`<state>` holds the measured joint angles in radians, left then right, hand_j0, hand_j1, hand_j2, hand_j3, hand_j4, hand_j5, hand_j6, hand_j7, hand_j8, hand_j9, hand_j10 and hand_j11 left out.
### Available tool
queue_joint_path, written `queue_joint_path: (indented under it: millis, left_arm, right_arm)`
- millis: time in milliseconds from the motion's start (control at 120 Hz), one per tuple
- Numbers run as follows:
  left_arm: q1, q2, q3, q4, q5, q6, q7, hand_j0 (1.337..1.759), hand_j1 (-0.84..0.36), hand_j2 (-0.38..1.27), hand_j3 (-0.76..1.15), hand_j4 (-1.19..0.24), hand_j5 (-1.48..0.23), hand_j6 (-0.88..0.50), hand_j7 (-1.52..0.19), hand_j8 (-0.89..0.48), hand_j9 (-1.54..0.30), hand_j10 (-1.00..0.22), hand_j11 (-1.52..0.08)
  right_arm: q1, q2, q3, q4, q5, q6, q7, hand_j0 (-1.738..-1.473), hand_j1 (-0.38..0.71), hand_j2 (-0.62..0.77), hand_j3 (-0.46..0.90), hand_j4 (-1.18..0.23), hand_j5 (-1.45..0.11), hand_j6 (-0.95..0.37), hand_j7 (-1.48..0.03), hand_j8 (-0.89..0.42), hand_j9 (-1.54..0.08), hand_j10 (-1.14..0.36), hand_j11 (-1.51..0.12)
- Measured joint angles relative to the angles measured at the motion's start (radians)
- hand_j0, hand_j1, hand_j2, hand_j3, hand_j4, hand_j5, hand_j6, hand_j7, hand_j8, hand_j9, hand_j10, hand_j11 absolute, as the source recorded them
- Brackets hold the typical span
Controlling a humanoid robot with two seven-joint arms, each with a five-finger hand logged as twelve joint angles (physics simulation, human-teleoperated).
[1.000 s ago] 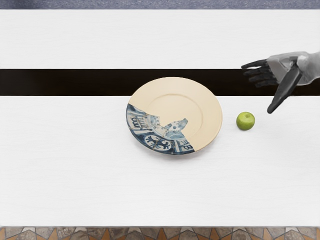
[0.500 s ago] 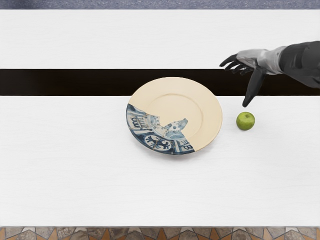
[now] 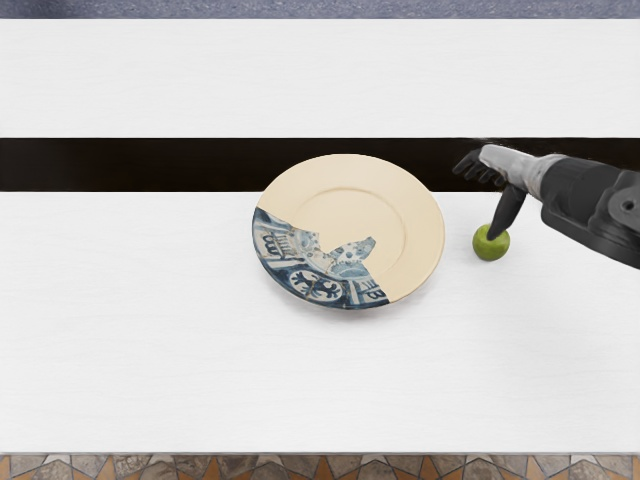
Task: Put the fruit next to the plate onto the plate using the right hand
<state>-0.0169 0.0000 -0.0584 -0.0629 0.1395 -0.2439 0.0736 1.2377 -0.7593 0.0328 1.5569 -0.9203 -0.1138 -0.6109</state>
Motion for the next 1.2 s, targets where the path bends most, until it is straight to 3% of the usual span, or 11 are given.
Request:
queue_joint_path:
  millis: [267, 825, 1200]
  left_arm:
    - [0.0, 0.0, 0.0, 0.0, 0.0, 0.0, 0.0, 1.658, 0.35, 0.0, 0.0, 0.0, 0.0, 0.0, 0.0, 0.0, 0.0, 0.0, 0.0]
    - [0.0, 0.0, 0.0, 0.0, 0.0, 0.0, 0.0, 1.658, 0.35, 0.0, 0.0, 0.0, 0.0, 0.0, 0.0, 0.0, 0.0, 0.0, 0.0]
    - [0.0, 0.0, 0.0, 0.0, 0.0, 0.0, 0.0, 1.658, 0.35, 0.0, 0.0, 0.0, 0.0, 0.0, 0.0, 0.0, 0.0, 0.0, 0.0]
  right_arm:
    - [-0.012, 0.019, -0.07, -0.039, 0.0, -0.016, 0.0, -1.658, -0.02, -0.05, 0.0, -0.28, -0.36, -0.28, -0.36, -0.28, -0.36, -0.28, -0.36]
    - [0.051, 0.193, -0.269, -0.182, -0.018, -0.073, 0.0, -1.658, -0.02, -0.05, 0.0, -0.28, -0.35, -0.28, -0.35, -0.28, -0.35, -0.27, -0.35]
    - [0.06, 0.212, -0.301, -0.181, -0.015, -0.073, 0.0, -1.658, -0.02, -0.05, 0.0, -0.28, -0.36, -0.28, -0.36, -0.28, -0.36, -0.28, -0.36]
